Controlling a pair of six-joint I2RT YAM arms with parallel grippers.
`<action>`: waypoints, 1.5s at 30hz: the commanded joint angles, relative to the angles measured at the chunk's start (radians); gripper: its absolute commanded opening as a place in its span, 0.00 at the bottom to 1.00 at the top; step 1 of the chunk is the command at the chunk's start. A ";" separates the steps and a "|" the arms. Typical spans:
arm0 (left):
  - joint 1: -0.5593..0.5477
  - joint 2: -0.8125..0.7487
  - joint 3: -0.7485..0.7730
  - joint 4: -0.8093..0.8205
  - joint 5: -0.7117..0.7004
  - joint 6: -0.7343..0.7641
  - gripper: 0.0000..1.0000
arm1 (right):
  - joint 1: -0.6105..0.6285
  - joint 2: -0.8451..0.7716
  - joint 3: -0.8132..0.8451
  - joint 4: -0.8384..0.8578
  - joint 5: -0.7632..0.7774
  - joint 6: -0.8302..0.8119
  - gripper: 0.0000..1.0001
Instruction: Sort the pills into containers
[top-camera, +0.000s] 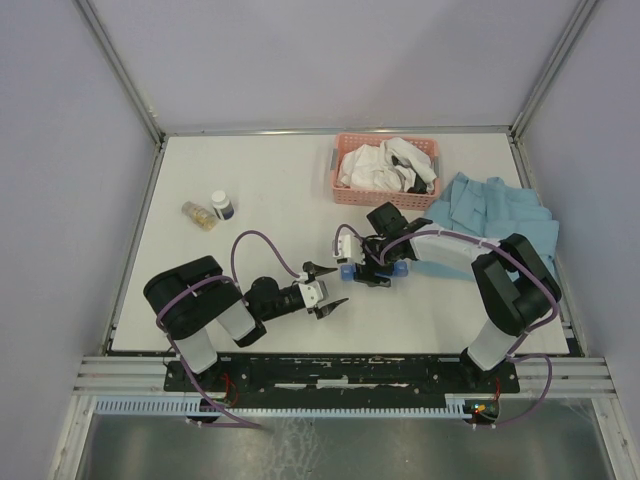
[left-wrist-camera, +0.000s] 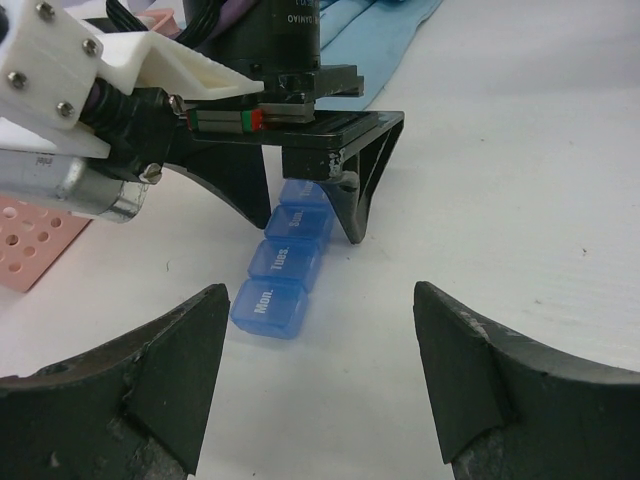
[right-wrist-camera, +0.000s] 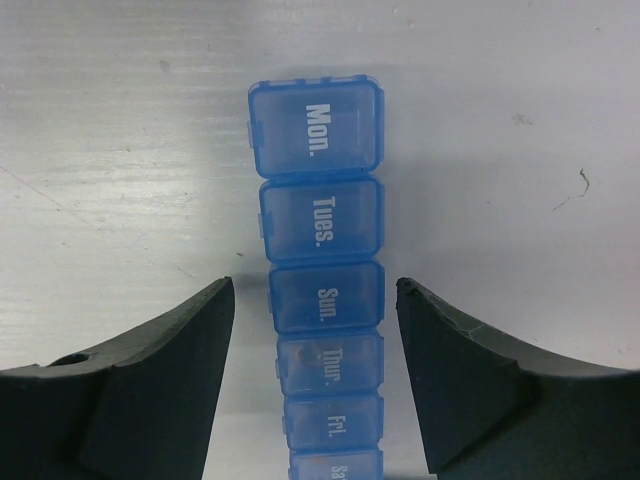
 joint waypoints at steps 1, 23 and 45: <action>-0.006 0.008 0.000 0.212 -0.012 -0.027 0.81 | 0.011 -0.004 0.039 0.033 0.013 0.022 0.73; -0.010 -0.049 -0.010 0.212 -0.021 -0.157 0.81 | 0.003 -0.119 0.021 -0.039 -0.069 -0.086 0.39; -0.007 -0.448 0.167 -0.763 -0.488 -1.231 1.00 | -0.007 -0.202 -0.005 -0.077 -0.134 -0.145 0.39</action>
